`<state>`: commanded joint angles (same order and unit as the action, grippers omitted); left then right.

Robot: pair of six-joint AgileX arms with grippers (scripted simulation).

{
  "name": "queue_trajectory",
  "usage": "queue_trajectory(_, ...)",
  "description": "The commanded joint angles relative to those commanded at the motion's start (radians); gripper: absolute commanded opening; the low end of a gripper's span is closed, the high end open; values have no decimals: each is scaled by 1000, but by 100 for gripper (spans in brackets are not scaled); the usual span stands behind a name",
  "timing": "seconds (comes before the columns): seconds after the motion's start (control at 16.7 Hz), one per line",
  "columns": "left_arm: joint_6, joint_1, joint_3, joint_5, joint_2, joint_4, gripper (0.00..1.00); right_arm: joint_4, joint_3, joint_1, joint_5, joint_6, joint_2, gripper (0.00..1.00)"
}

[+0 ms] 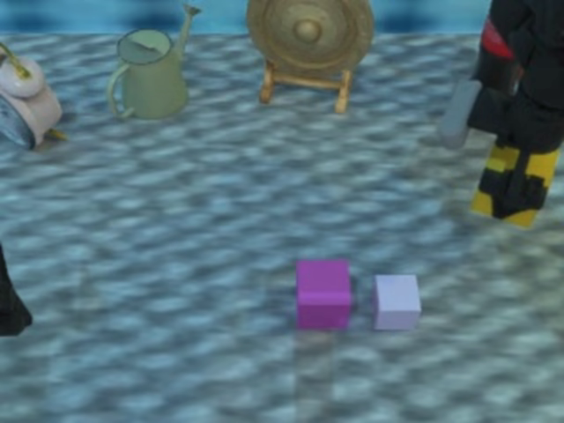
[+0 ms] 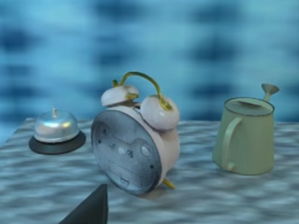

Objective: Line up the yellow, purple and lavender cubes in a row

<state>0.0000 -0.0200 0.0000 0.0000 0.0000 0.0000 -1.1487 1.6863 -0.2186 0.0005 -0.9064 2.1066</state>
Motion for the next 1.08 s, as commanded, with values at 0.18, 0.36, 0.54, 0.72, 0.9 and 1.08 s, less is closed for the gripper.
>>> queue_trajectory(0.18,0,0,0,0,0,0,100,2,-2,5,0,2,4,0)
queue_trajectory(0.36,0,0,0,0,0,0,100,-18,32,-21,0,8,28,0)
queue_trajectory(0.54,0,0,0,0,0,0,100,-88,160,-104,1,35,110,0)
queue_trajectory(0.72,0,0,0,0,0,0,100,-192,378,-224,2,79,228,0)
queue_trajectory(0.9,0,0,0,0,0,0,100,-310,641,-363,1,133,359,0)
queue_trajectory(1.08,0,0,0,0,0,0,100,-422,891,-503,1,189,479,0)
